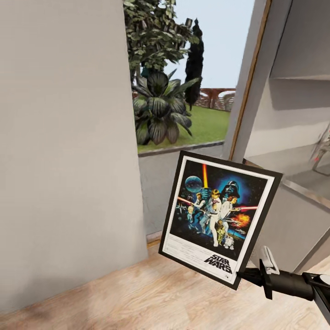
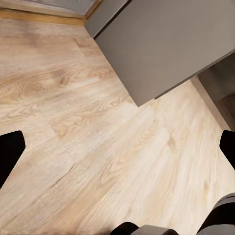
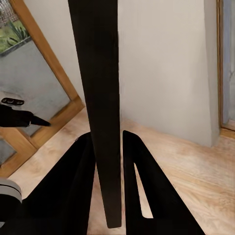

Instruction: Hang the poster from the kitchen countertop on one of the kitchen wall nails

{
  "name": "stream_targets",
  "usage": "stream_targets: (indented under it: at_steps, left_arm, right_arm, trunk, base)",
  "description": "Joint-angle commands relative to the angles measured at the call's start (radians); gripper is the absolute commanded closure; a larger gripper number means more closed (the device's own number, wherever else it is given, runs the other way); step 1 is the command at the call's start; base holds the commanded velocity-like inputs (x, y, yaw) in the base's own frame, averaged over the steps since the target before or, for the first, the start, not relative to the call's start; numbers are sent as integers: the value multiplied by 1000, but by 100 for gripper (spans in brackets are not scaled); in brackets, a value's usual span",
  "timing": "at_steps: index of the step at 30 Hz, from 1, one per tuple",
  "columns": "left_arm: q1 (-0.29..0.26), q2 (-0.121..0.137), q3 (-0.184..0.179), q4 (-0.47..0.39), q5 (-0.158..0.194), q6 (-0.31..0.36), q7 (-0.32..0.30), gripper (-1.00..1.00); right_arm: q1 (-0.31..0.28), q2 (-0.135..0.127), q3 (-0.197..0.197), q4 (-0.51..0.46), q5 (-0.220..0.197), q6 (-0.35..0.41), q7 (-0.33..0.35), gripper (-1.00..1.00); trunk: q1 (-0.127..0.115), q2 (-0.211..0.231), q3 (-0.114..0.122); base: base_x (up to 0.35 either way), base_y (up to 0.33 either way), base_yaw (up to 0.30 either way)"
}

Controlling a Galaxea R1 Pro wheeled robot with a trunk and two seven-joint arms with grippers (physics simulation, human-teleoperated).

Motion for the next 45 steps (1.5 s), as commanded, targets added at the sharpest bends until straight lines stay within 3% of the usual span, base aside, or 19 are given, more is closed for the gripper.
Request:
stream_targets:
  at_steps: [1,14,45]
  left_arm:
    - [-1,0,-8,0,8,-5,-1,-100]
    - [-1,0,-8,0,8,-5,-2,-100]
    - [-1,0,-8,0,8,-5,-1,-100]
  right_arm:
    - [0,0,-1,0,-2,9,4,100]
    - [0,0,-1,-1,-1,9,6,100]
    - [0,0,1,-1,-1,8,4,100]
  trunk:
    - [0,-1,-2]
    - [0,-1,-7]
    - [0,-1,-7]
  base:
    - [-177,205,221]
    - [-198,196,154]
    - [-8,6,288]
